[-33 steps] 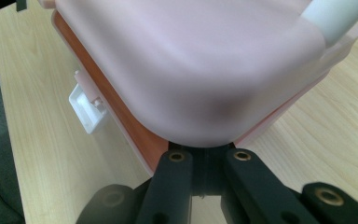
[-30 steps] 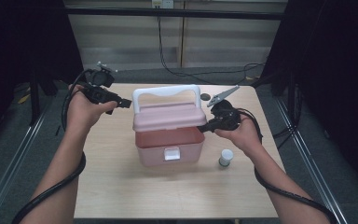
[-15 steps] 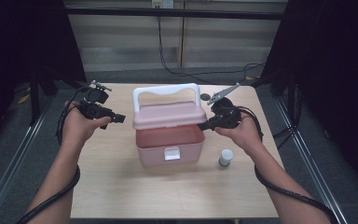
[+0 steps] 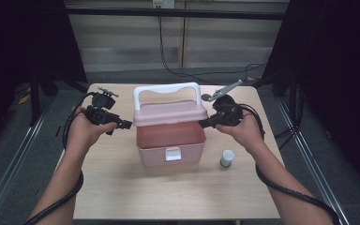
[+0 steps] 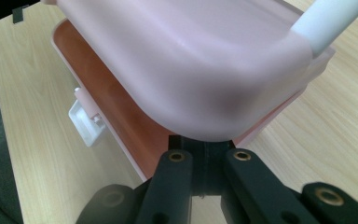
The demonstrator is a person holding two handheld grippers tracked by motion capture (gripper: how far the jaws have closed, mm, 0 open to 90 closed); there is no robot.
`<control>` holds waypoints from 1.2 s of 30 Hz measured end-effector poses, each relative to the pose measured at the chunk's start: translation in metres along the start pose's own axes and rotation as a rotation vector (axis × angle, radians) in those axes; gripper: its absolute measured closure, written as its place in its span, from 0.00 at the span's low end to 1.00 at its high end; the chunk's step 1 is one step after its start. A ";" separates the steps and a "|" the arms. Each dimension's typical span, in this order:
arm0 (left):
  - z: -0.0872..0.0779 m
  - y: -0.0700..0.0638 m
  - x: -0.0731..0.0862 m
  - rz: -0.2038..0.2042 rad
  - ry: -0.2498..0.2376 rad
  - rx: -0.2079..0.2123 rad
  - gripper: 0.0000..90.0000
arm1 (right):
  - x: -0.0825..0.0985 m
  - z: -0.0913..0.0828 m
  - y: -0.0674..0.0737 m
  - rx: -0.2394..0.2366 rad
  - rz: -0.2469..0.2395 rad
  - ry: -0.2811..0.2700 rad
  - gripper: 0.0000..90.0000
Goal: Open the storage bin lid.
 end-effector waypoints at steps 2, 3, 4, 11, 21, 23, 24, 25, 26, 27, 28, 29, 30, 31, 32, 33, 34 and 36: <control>0.001 -0.002 -0.001 0.006 0.002 0.006 0.42 | -0.001 -0.001 0.000 0.002 -0.002 -0.004 1.00; 0.001 -0.003 -0.001 0.007 0.004 0.007 0.42 | -0.001 -0.001 0.000 0.002 0.002 -0.003 1.00; 0.002 -0.004 -0.001 -0.001 -0.001 0.012 0.42 | -0.001 -0.002 -0.001 0.004 0.000 -0.004 1.00; 0.004 -0.007 -0.002 -0.002 -0.008 0.027 0.42 | -0.001 -0.003 -0.003 0.011 0.006 -0.006 1.00; 0.012 -0.013 0.000 -0.011 -0.023 0.060 0.41 | -0.002 -0.003 -0.003 0.017 0.005 -0.002 1.00; 0.012 -0.014 -0.001 -0.010 -0.026 0.062 0.41 | -0.001 -0.003 -0.003 0.018 0.003 -0.003 1.00; 0.012 -0.013 -0.001 -0.006 -0.025 0.064 0.41 | -0.001 -0.003 -0.003 0.018 0.003 -0.004 1.00; 0.011 -0.014 -0.002 -0.006 -0.027 0.060 0.41 | -0.001 -0.003 -0.003 0.020 0.003 -0.003 1.00; 0.011 -0.014 -0.002 -0.008 -0.030 0.060 0.41 | -0.001 -0.003 -0.003 0.023 0.005 -0.004 1.00; 0.011 -0.014 -0.002 -0.006 -0.030 0.056 0.41 | -0.001 -0.002 -0.003 0.017 0.006 -0.011 1.00; 0.010 -0.014 -0.002 -0.004 -0.034 0.063 0.41 | -0.001 -0.002 -0.003 0.013 0.008 -0.009 1.00; 0.010 -0.014 -0.003 -0.008 -0.036 0.057 0.41 | -0.001 -0.001 -0.003 0.019 0.005 -0.007 1.00; 0.009 -0.013 -0.003 -0.004 -0.034 0.052 0.41 | 0.000 0.000 -0.003 0.018 0.003 -0.010 1.00; 0.009 -0.013 -0.003 -0.005 -0.038 0.055 0.41 | 0.000 0.001 -0.003 0.021 0.004 -0.007 1.00; 0.008 -0.013 -0.004 -0.009 -0.042 0.055 0.41 | 0.000 0.003 -0.003 0.017 0.006 -0.006 1.00; 0.007 -0.013 -0.005 -0.009 -0.046 0.054 0.41 | 0.001 0.004 -0.003 0.015 0.008 -0.004 0.99; 0.006 -0.013 -0.006 -0.011 -0.049 0.057 0.41 | 0.002 0.006 -0.003 0.016 0.005 0.001 0.99; 0.004 -0.014 -0.007 -0.007 -0.050 0.050 0.41 | 0.005 0.009 -0.003 0.014 0.004 0.017 1.00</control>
Point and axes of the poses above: each handheld gripper's, and its own axes: z roughly forward along the jaws, x roughly out of its underside, y roughly to its left, the point moved 5 cm from there along z, roughly forward along the jaws, and after that the axes turned 2 degrees about y, right-handed, at the moved point
